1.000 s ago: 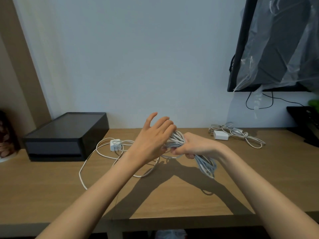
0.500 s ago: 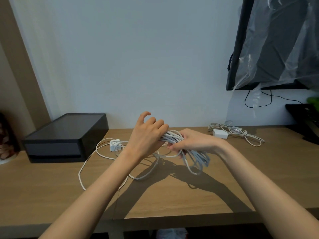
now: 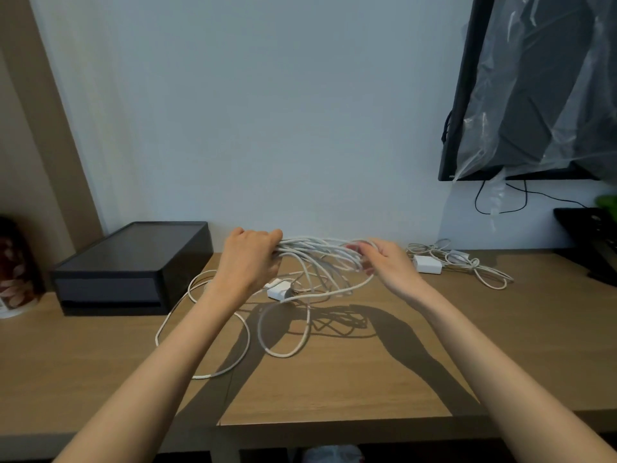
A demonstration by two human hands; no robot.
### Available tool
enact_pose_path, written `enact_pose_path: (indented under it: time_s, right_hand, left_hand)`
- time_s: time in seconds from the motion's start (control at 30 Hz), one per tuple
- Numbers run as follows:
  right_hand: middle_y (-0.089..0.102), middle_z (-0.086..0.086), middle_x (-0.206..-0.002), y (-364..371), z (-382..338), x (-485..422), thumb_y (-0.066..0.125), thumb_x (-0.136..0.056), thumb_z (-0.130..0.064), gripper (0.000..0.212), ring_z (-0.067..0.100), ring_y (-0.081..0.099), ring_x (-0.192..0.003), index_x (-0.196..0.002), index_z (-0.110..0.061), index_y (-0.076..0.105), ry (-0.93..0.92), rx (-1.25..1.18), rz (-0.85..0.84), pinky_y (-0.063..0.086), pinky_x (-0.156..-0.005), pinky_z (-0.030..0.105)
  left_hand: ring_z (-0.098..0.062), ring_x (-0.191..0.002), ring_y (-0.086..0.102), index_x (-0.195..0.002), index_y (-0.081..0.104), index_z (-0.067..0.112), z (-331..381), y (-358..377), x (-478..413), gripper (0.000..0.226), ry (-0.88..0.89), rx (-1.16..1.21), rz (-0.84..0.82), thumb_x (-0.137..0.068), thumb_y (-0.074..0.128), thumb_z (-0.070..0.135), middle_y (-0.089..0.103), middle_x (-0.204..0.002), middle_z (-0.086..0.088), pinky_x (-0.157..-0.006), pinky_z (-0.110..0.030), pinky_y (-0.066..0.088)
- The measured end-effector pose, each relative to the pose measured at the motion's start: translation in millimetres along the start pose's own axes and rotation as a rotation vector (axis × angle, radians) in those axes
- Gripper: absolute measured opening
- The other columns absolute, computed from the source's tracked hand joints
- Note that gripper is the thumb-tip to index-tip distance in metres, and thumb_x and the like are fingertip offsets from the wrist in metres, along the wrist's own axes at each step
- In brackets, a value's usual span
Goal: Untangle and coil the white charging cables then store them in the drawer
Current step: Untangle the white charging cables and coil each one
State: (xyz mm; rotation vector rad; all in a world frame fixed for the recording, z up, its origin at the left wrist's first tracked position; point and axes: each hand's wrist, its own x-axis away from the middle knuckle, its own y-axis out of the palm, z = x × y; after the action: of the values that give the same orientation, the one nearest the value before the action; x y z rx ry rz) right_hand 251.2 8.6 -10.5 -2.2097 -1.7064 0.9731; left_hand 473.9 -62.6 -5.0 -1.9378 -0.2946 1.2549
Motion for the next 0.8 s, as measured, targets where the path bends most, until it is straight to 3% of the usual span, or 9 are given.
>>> enact_pose_path:
  time_s: [0.07, 0.13, 0.17, 0.23, 0.33, 0.5, 0.67, 0.73, 0.8]
  right_hand:
    - [0.069, 0.008, -0.087, -1, 15, -3, 0.035, -0.103, -0.012, 0.032, 0.014, 0.063, -0.057, -0.117, 0.000, 0.060, 0.180, -0.162, 0.076, 0.046, -0.054, 0.020]
    - [0.067, 0.010, -0.089, -2, 28, 1, 0.038, -0.102, -0.009, 0.031, 0.014, 0.064, -0.055, -0.128, 0.001, 0.051, 0.304, -0.142, 0.003, 0.048, -0.047, 0.019]
    - [0.066, 0.013, -0.100, -1, 32, 3, 0.045, -0.099, -0.008, 0.034, 0.015, 0.066, -0.065, -0.133, 0.000, 0.046, 0.350, -0.080, -0.064, 0.051, -0.051, 0.019]
    - [0.053, 0.015, -0.131, 3, 36, 7, 0.057, -0.092, -0.007, 0.054, 0.023, 0.062, -0.104, -0.142, -0.005, 0.036, 0.372, 0.080, -0.133, 0.054, -0.081, 0.028]
    - [0.034, 0.007, -0.151, 4, 20, 6, 0.055, -0.090, -0.003, 0.062, 0.021, 0.035, -0.137, -0.146, -0.009, 0.029, 0.231, 0.141, 0.053, 0.033, -0.111, 0.036]
    - [0.032, 0.002, -0.147, 2, -31, 16, 0.053, -0.087, -0.002, 0.057, 0.015, 0.025, -0.138, -0.140, -0.010, 0.033, -0.186, 0.133, 0.376, 0.018, -0.110, 0.019]
    - [0.022, 0.000, -0.157, 12, -46, 8, 0.056, -0.089, -0.048, 0.076, 0.017, 0.007, -0.147, -0.149, -0.014, 0.024, -0.330, 0.750, 0.087, -0.011, -0.117, 0.034]
    - [0.029, 0.003, -0.154, 18, -45, 4, 0.058, -0.084, -0.056, 0.084, 0.020, 0.014, -0.147, -0.148, -0.013, 0.025, -0.293, 0.855, 0.024, -0.010, -0.117, 0.041]
    - [0.050, 0.004, -0.138, 23, -46, 4, 0.063, -0.082, -0.052, 0.075, 0.022, 0.036, -0.137, -0.140, -0.013, 0.037, -0.239, 0.840, 0.022, 0.000, -0.119, 0.043]
  left_hand:
    - [-0.034, -0.080, 0.061, -0.085, 0.051, 0.016, -8, -1, 1, 0.014, -0.131, 0.119, 0.012, -0.088, 0.052, 0.029, 0.067, -0.079, -0.007, -0.062, -0.033, 0.035]
    - [-0.035, -0.076, 0.059, -0.084, 0.052, 0.015, -14, -5, -1, 0.014, -0.254, 0.238, 0.025, -0.087, 0.052, 0.029, 0.066, -0.075, -0.007, -0.060, -0.034, 0.041]
    - [-0.034, -0.073, 0.058, -0.083, 0.051, 0.015, -16, -8, -3, 0.013, -0.281, 0.271, 0.037, -0.088, 0.051, 0.028, 0.064, -0.073, -0.007, -0.059, -0.034, 0.040]
    - [-0.034, -0.069, 0.055, -0.081, 0.048, 0.015, -18, -14, -8, 0.014, -0.262, 0.250, 0.080, -0.088, 0.051, 0.026, 0.062, -0.071, -0.006, -0.056, -0.032, 0.035]
    - [-0.035, -0.069, 0.056, -0.079, 0.042, 0.017, -15, -22, -16, 0.016, -0.160, 0.133, 0.130, -0.089, 0.053, 0.024, 0.061, -0.072, -0.007, -0.062, -0.031, 0.025]
    - [-0.031, -0.077, 0.056, -0.083, 0.036, 0.018, -1, -27, -24, 0.010, -0.045, -0.109, 0.032, -0.092, 0.041, 0.019, 0.063, -0.083, -0.006, -0.072, -0.034, 0.025]
    - [-0.030, -0.078, 0.061, -0.083, 0.048, 0.020, 20, -28, -28, 0.006, 0.090, -0.162, 0.015, -0.089, 0.050, 0.020, 0.067, -0.082, -0.005, -0.076, -0.034, 0.033]
    - [-0.026, -0.058, 0.061, -0.068, 0.055, 0.018, 32, -28, -27, 0.016, 0.181, -0.231, 0.064, -0.070, 0.071, 0.020, 0.064, -0.060, -0.003, -0.067, -0.030, 0.039]
    - [-0.022, -0.049, 0.057, -0.060, 0.056, 0.021, 41, -28, -27, 0.023, 0.258, -0.282, 0.139, -0.057, 0.080, 0.022, 0.059, -0.049, 0.001, -0.064, -0.028, 0.039]
